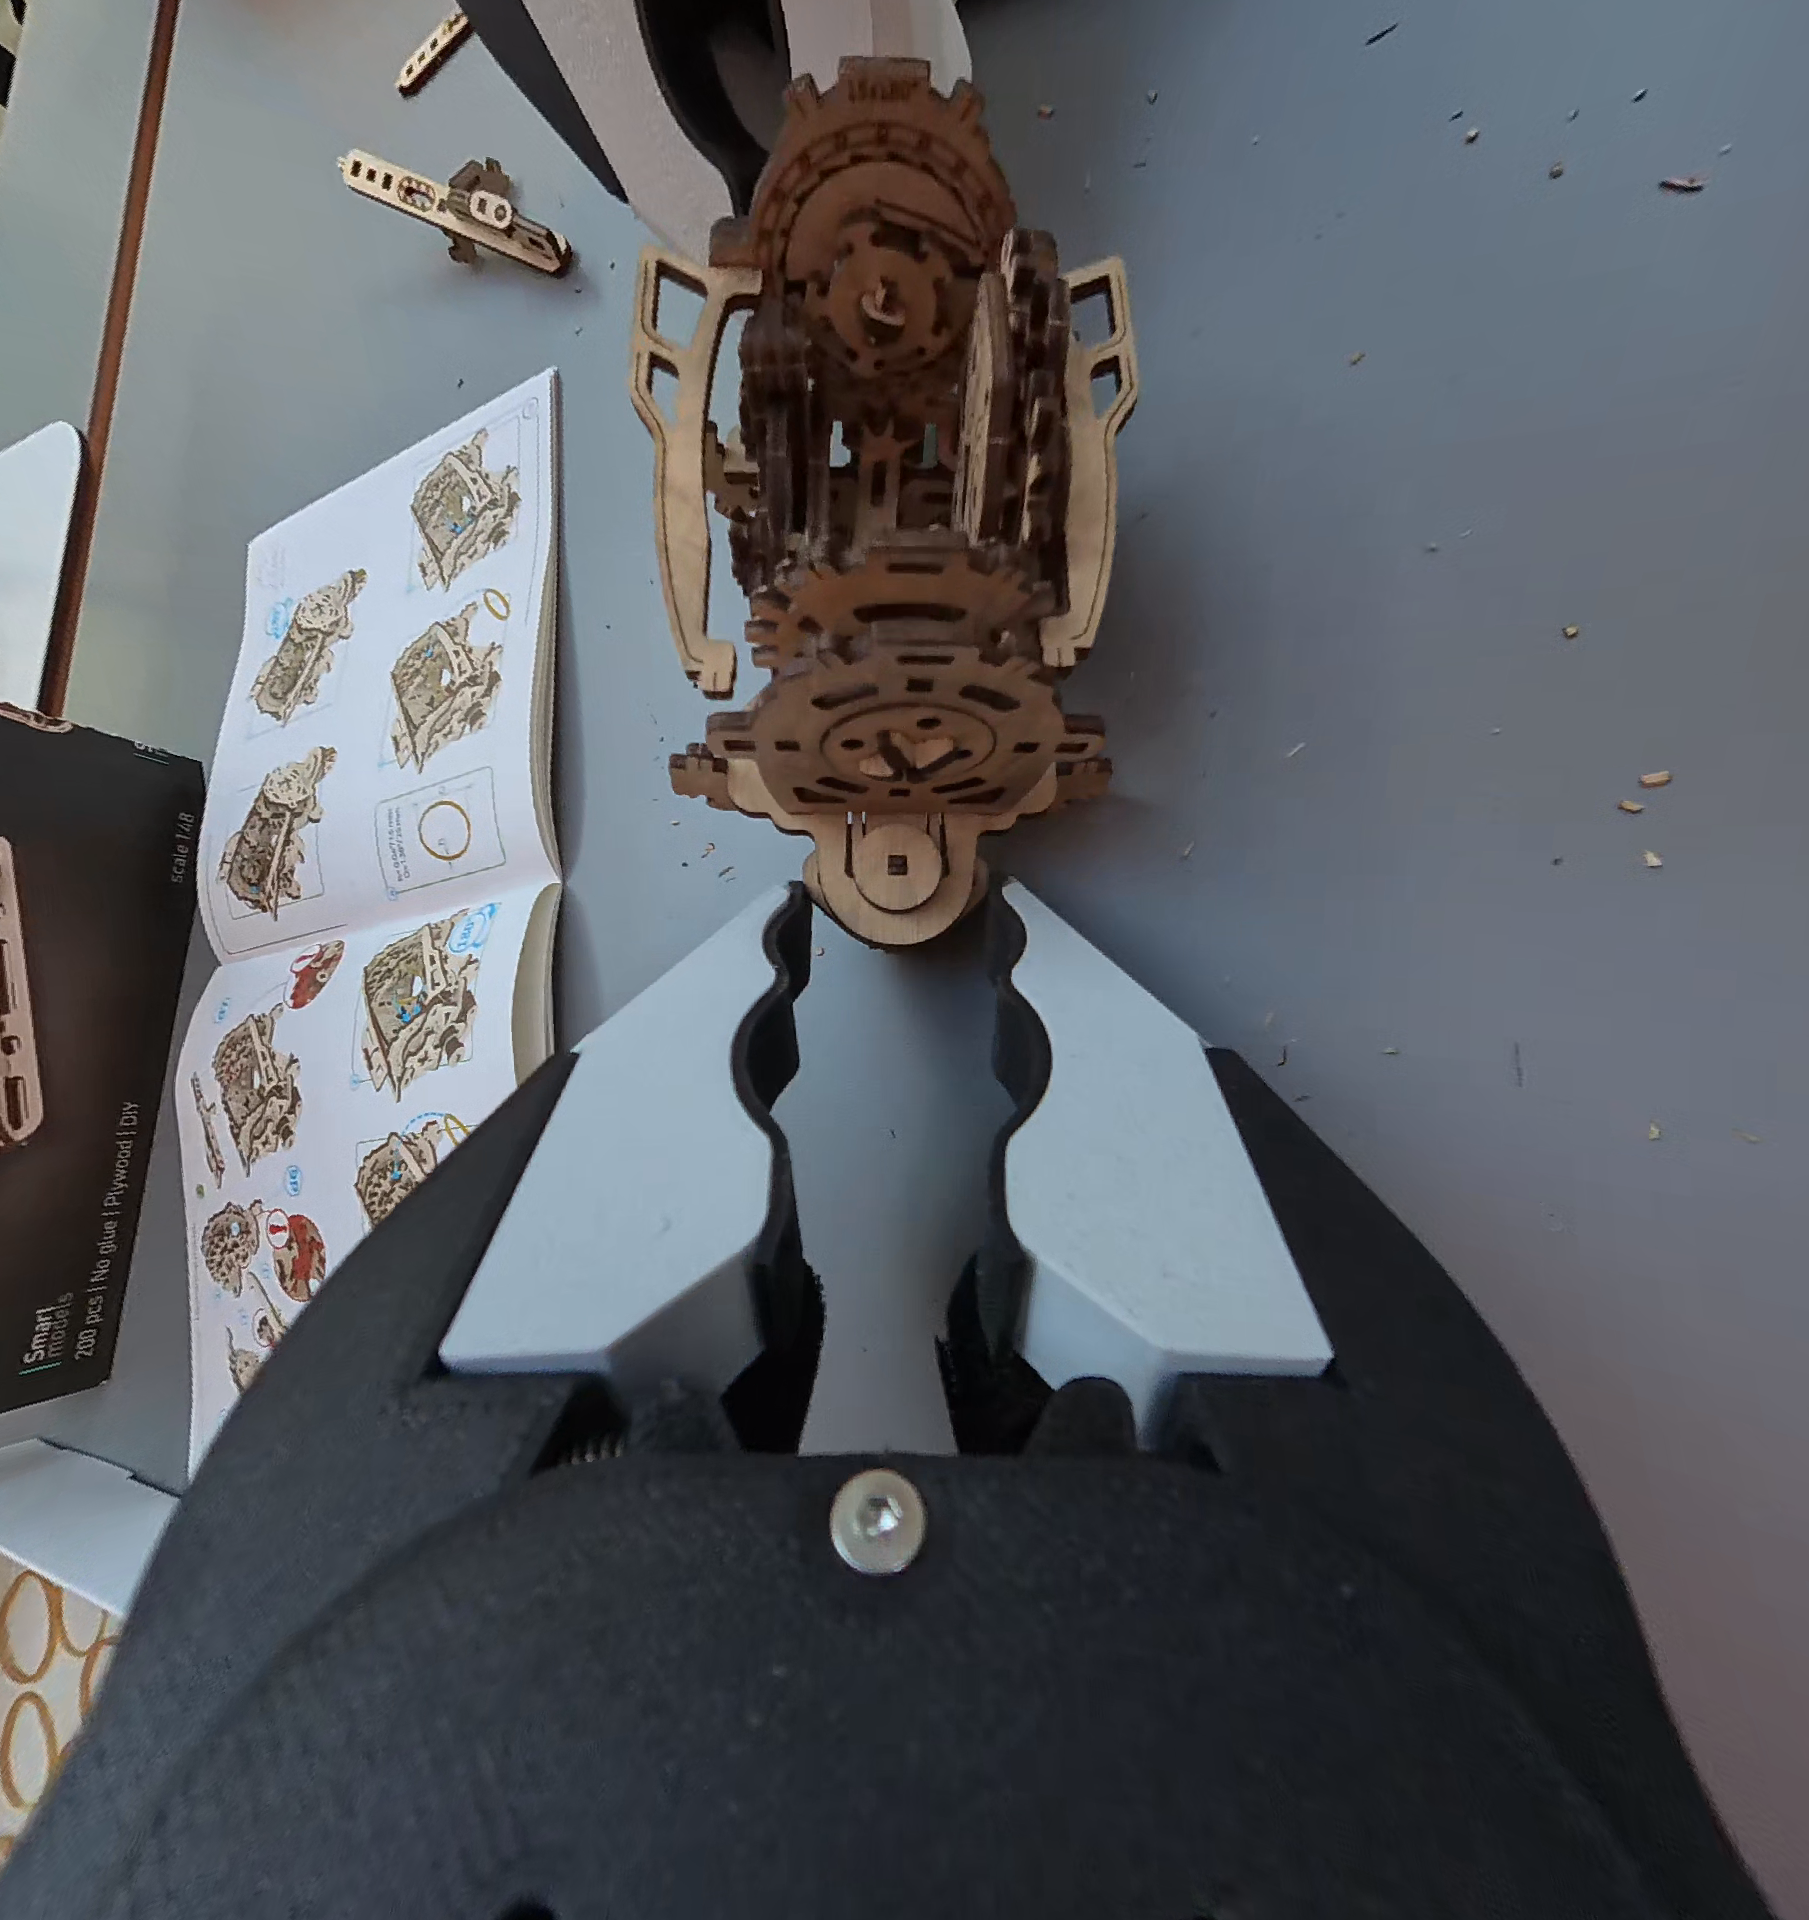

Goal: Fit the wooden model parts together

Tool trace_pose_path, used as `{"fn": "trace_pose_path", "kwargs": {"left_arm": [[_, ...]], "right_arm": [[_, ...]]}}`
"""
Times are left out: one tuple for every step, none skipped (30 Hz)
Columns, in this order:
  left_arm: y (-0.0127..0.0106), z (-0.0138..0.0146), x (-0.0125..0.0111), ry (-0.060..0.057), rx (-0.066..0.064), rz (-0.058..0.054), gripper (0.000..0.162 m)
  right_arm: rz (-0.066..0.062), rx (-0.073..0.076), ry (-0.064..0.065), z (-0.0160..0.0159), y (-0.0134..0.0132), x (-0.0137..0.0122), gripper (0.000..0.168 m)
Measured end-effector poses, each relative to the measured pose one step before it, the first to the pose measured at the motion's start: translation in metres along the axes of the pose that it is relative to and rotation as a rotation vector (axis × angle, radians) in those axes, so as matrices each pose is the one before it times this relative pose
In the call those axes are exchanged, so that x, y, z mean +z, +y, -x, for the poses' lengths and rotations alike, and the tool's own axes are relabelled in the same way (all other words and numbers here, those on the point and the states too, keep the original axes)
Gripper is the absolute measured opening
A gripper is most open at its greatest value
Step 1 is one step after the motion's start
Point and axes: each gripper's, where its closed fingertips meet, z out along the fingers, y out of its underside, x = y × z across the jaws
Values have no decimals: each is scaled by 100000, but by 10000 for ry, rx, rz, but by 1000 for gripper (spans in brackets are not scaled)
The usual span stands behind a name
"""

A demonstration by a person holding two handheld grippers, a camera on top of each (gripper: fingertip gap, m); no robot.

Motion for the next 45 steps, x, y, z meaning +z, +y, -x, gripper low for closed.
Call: {"fn": "trace_pose_path", "kwargs": {"left_arm": [[-16,4,14,49,-13,-87,32],[-8,19,26,36,-18,-103,32],[-30,11,19,53,-7,-104,32],[-6,33,18,59,-3,-93,32],[20,97,44,29,-31,-73,32],[3,102,37,36,-68,-71,32],[-2,54,26,52,-84,-55,32],[-10,30,24,38,-59,-57,31],[-2,45,25,-13,-39,-74,31],[-2,35,11,-25,-31,-88,31],[2,-4,-18,-13,-44,-86,31],[15,1,-18,-10,-58,-80,31],[15,4,-34,-5,-63,-85,31],[13,-3,-23,-1,-43,-99,31],[37,-7,-42,12,12,-106,31],[58,8,-61,12,26,-67,31],[76,12,-50,11,12,-22,31],[129,95,-42,-54,8,38,31],[87,65,-23,-41,30,23,31],[11,4,-5,-22,30,-14,31],[-27,-4,22,-23,25,-10,31],[-35,-14,30,-15,23,3,31],[-18,0,32,-6,29,30,31],[-10,-8,21,13,11,26,31],[8,5,5,30,-9,15,31],[-3,-1,18,35,-36,3,31],[0,8,23,37,-58,-4,31],[4,3,10,40,-70,18,31],[15,-7,4,37,-75,33,31],[19,3,-1,27,-50,30,31],[16,-5,-26,15,-32,21,31],[14,-3,-24,5,-31,12,31],[9,-47,-32,44,-48,0,31],[14,-39,-31,68,-94,3,31],[17,-47,-34,86,-113,7,31],[-7,-68,-38,105,-96,-2,31],[-31,-81,-43,86,-52,-19,31],[-31,-79,-49,57,8,-3,31],[79,-59,-14,41,43,84,31],[81,-6,-42,13,50,106,31],[48,1,-50,11,49,88,31],[67,19,-66,15,22,91,31],[30,15,-73,29,-8,70,31],[27,-3,-94,36,-23,58,31],[42,33,-91,13,-14,63,31]], "right_arm": [[-2,51,-48,8,4,-2,12],[-2,62,-75,12,-5,3,12],[-2,70,-86,17,13,5,12],[-4,83,-81,-9,1,0,12],[-6,102,-30,-79,-29,-9,12],[10,86,-14,-72,-4,-19,12],[34,33,-23,5,20,-6,12],[80,-15,-15,57,54,-3,12],[98,-6,18,34,41,2,12],[107,32,26,22,30,2,12],[83,55,33,-11,-1,9,12],[55,69,7,1,-13,0,12],[47,90,-1,-10,-7,12,12],[51,80,-5,-12,12,-5,12],[72,73,0,-11,38,-25,12],[88,62,5,-24,52,-30,12],[75,55,-27,36,25,-47,12],[42,5,-26,44,-30,-22,12],[19,-9,-12,33,-41,28,12],[38,10,-18,52,-31,42,12],[-1,-26,-11,71,-76,61,12],[6,-47,1,54,-62,74,12],[1,-59,52,-34,-56,48,12],[12,-48,43,-32,-10,32,12],[1,-44,21,-14,-29,-22,12],[-18,-84,44,-41,-31,0,12],[-10,-74,29,-32,-12,20,12],[-15,-39,-5,23,-9,35,12],[-31,-14,-1,17,-30,36,12],[-27,-7,14,-4,-10,33,12],[-62,-21,23,-12,-33,12,12],[-76,-30,39,-45,-52,-9,12],[-91,-41,46,-39,-91,-32,12],[-117,-73,30,7,-129,-34,12],[-98,-106,16,46,-117,-32,12],[-97,-80,76,-54,-112,-27,12],[-53,12,70,-102,-64,-23,12],[-51,19,30,-72,-68,-16,12],[-108,-30,6,3,-118,-34,12],[-66,-25,-31,64,-71,-19,12],[-26,-31,-47,113,-43,-5,12],[18,-44,0,56,32,18,12],[43,4,29,-16,84,45,12],[15,26,10,-12,48,44,12],[15,29,-27,28,60,41,12]]}}
